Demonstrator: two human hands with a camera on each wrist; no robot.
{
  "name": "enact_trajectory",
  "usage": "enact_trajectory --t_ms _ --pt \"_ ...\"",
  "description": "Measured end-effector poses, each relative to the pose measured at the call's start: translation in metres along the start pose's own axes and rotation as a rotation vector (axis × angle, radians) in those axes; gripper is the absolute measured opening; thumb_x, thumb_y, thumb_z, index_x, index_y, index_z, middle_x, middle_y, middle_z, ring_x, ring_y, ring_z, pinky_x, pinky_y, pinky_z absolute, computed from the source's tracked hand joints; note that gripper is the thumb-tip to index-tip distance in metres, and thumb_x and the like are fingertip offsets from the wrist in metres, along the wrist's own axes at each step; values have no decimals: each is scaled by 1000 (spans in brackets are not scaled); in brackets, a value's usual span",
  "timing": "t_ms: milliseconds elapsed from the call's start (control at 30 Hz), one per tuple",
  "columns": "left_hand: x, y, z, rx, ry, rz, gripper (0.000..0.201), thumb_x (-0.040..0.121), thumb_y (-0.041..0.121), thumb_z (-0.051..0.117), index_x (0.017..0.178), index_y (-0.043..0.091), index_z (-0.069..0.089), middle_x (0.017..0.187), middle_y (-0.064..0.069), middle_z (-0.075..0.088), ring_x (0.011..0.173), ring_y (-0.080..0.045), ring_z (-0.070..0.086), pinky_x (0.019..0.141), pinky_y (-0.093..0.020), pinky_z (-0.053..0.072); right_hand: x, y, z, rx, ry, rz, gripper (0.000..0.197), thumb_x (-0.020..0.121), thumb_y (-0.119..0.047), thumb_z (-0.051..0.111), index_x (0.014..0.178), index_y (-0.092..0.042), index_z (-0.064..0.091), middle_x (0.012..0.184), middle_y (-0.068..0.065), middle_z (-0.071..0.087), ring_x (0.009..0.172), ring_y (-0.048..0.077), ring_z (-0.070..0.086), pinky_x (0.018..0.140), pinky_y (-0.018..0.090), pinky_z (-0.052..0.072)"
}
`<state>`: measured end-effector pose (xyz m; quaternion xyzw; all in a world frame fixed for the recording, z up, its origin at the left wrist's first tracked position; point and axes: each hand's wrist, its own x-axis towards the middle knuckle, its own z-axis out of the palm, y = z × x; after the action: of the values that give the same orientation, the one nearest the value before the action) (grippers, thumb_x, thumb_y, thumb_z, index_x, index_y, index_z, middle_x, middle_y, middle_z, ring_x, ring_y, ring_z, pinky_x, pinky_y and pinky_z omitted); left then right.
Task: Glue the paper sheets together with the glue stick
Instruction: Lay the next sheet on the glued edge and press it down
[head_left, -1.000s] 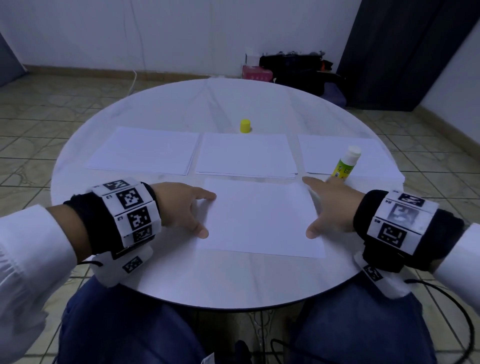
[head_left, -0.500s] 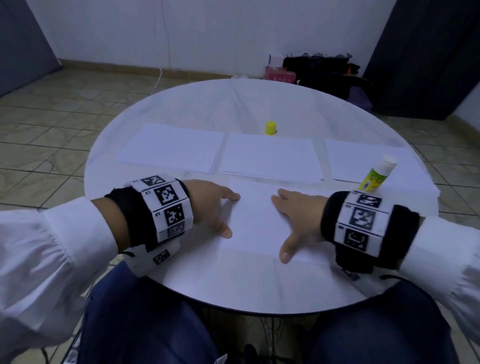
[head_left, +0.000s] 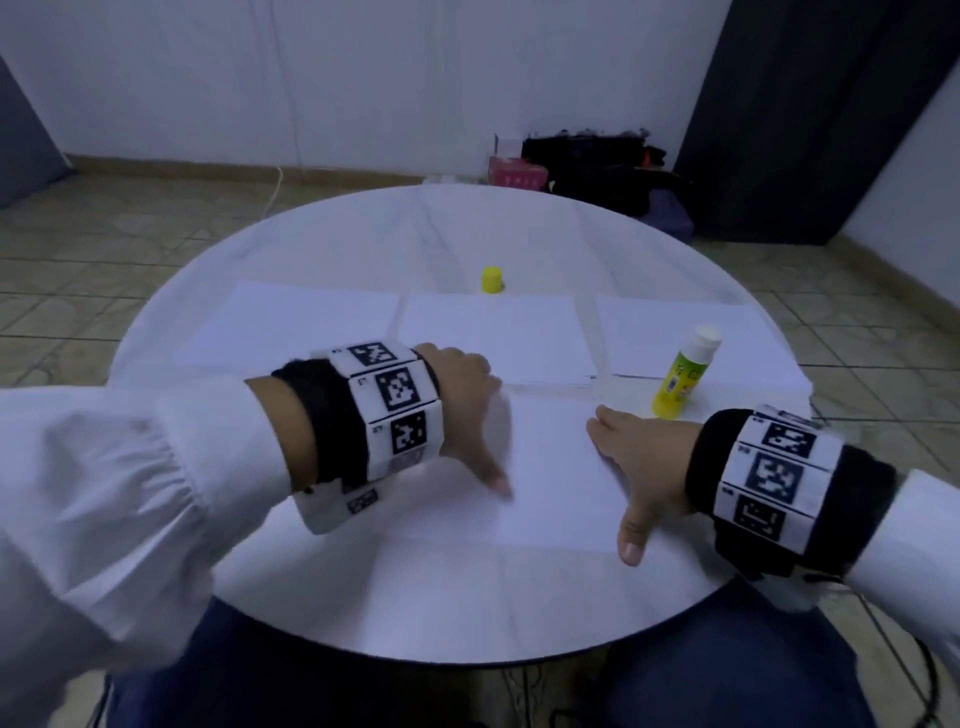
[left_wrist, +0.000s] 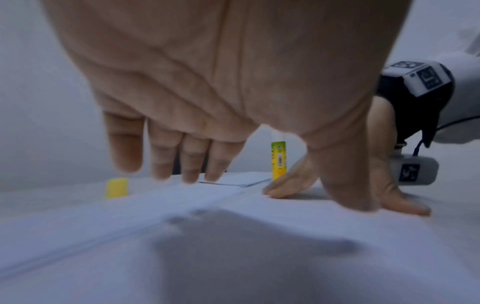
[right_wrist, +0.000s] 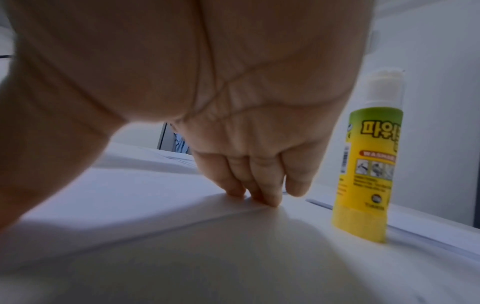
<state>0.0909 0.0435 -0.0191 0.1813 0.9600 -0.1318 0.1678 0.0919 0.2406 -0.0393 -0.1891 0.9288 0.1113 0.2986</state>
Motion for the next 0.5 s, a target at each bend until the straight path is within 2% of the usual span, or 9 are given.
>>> enact_trajectory --t_ms 100,167,200,300,500 --pt "18 49 -4 -81 42 154 119 61 84 59 149 12 21 153 -4 28 141 -24 26 114 -43 25 4 -4 1 -30 19 12 138 50 -52 87 150 -5 4 156 10 9 140 25 27 112 37 31" --pt "25 70 2 -121 39 163 120 62 80 63 151 14 17 153 -4 28 141 -24 25 116 -43 22 7 -4 2 -29 35 22 142 42 -54 88 150 -9 8 151 6 25 133 23 38 107 36 37" --pt "28 74 5 -130 18 148 120 63 78 65 151 14 15 153 -5 27 141 -24 25 116 -43 22 8 -3 3 -25 45 15 143 41 -54 89 150 -10 7 152 6 25 133 23 39 107 35 37" --pt "29 68 13 -91 -56 105 119 65 76 65 151 10 15 155 -7 22 142 -24 24 116 -44 23 4 -1 3 -55 32 -16 141 51 -53 86 151 -9 -3 159 7 -3 145 21 17 115 35 27" --pt "0 12 22 -46 -178 25 130 63 74 68 152 9 0 161 -7 -2 148 -19 8 120 -42 10 -2 1 0 -32 2 -45 135 61 -48 83 150 -7 -9 158 4 -16 147 18 2 117 35 18"
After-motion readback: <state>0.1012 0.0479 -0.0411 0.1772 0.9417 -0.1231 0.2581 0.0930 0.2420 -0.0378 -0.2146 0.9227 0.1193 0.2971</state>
